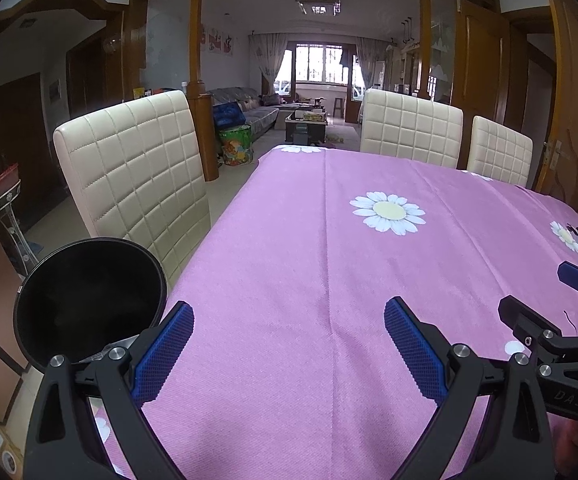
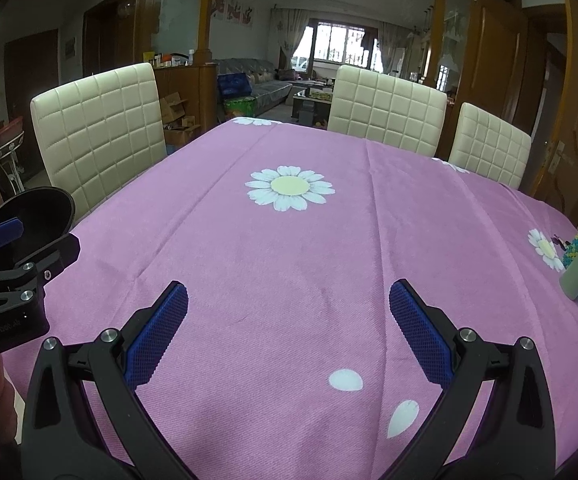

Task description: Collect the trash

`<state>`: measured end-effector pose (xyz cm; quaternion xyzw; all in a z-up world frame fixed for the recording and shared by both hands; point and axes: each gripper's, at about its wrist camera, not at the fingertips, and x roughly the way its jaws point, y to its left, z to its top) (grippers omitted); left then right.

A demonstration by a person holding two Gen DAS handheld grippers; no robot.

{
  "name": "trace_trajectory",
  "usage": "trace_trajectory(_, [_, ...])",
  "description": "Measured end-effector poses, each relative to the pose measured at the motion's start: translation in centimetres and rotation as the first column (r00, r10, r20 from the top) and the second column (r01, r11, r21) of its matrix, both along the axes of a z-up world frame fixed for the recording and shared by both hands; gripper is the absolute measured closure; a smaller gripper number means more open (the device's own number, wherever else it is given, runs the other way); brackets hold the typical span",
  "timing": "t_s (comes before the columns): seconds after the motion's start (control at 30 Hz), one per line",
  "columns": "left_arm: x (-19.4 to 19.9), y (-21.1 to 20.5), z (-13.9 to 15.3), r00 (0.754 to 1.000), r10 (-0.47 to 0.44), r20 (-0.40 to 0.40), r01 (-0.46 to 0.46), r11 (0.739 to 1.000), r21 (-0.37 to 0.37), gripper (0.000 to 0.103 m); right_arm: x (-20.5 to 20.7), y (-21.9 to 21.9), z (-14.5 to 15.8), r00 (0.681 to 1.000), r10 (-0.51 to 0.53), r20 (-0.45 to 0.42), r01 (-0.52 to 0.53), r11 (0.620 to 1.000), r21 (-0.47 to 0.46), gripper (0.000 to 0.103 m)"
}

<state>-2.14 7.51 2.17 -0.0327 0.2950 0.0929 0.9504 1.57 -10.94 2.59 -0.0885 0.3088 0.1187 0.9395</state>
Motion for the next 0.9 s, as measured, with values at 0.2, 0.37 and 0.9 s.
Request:
trace_trajectory(0.2, [0.22,0.06,-0.24,1.000,-0.005,-0.015,0.005,1.000,-0.009,0.009,0.04,0.07,-0.09,1.000,0.003,-0.002,-0.003,1.000,0.000,0.004])
trace_trajectory(0.37, [0.29,0.11,-0.33,1.000,-0.011,-0.017,0.011,1.000,-0.013,0.009,0.20,0.07,-0.30,1.000,0.004,-0.009,-0.004,1.000,0.002,0.004])
trace_trajectory(0.9, [0.56,-0.21,-0.40,1.000,-0.013,-0.024,0.013,1.000,-0.006,0.009,0.27,0.07,-0.39,1.000,0.006,-0.013,-0.006,1.000,0.002,0.004])
